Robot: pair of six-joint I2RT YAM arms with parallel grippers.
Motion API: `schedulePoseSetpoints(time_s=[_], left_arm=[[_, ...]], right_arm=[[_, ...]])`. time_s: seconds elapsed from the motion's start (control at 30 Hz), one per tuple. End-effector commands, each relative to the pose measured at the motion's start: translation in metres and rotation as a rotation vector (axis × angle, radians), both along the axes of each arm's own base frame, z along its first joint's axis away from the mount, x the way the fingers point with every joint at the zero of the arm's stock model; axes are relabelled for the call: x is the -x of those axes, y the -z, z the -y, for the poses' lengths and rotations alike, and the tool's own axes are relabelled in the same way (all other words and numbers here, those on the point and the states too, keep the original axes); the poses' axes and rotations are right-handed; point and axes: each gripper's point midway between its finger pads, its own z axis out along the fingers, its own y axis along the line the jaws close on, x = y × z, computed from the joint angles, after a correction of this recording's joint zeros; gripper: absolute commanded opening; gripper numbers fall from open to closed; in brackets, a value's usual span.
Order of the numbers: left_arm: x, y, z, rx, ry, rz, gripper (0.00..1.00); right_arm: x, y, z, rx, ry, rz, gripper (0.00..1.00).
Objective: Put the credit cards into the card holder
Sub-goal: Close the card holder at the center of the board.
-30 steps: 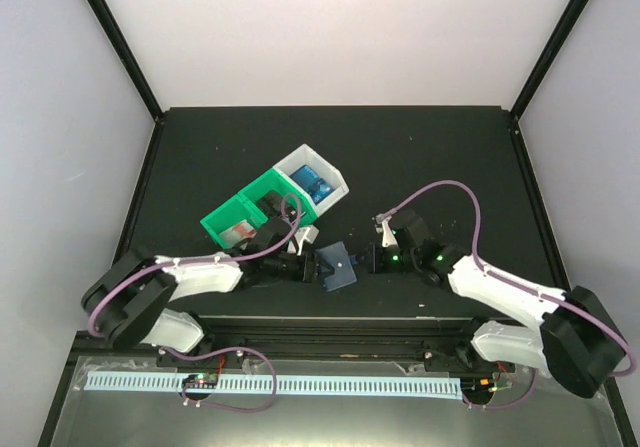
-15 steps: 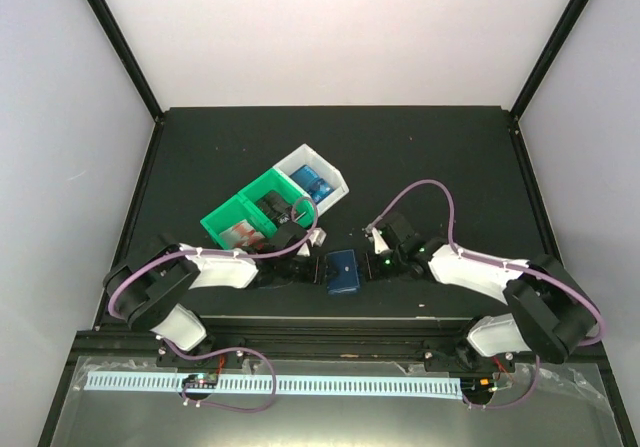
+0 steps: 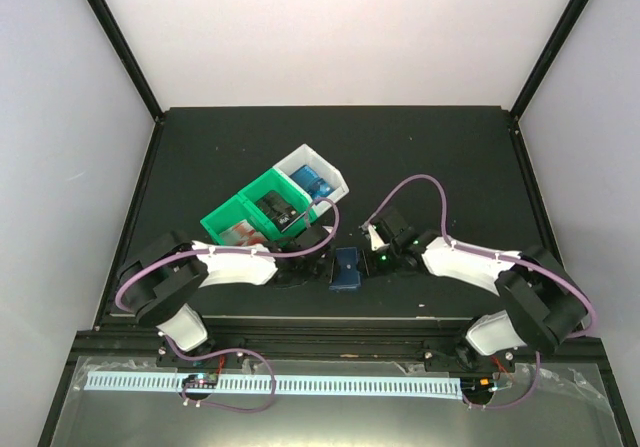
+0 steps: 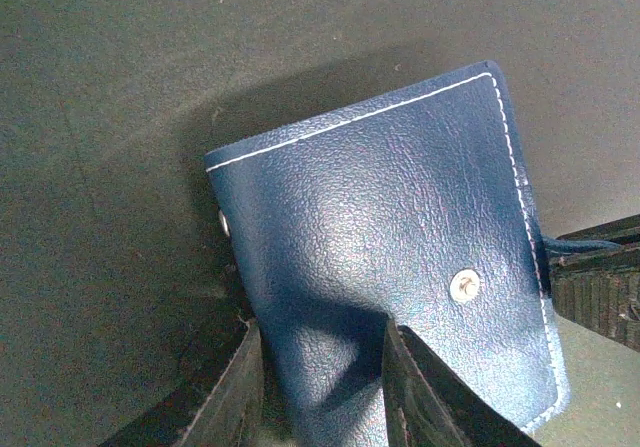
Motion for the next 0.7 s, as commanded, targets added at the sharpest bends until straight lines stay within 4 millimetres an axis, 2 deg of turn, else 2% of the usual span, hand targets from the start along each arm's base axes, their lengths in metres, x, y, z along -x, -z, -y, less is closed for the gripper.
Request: schedulePoseSetpoints(time_s=[0.0,0.17,0.37,0.47,0.67], left_arm=[[0.009,0.035,-0.044,-0.271,-0.058,-0.023,0.34],[0.012,0.038,-0.05,-0.286,-0.071,-0.031,0.32],[0.013,0.04,-0.057,-0.307,-0.093,-0.034,0.31],[0.013,0.041,-0.057,-0.308,-0.091,-0.038,0.31],[0.015,0.037,-0.046,-0.242,-0.074,-0.046,0.31]], right_arm=[[-0.008,-0.008,-0.011,-0.003,-0.007,0.023,0.01],[-0.014,-0.009,-0.011,0.004,0.074,0.01,0.01],[-0.029,-0.02,0.011,0.059,0.222,0.082,0.01],[-0.029,-0.027,0.006,0.042,0.195,0.093,0.01],[-0.016,-0.029,-0.025,-0.068,0.034,0.033,0.02]])
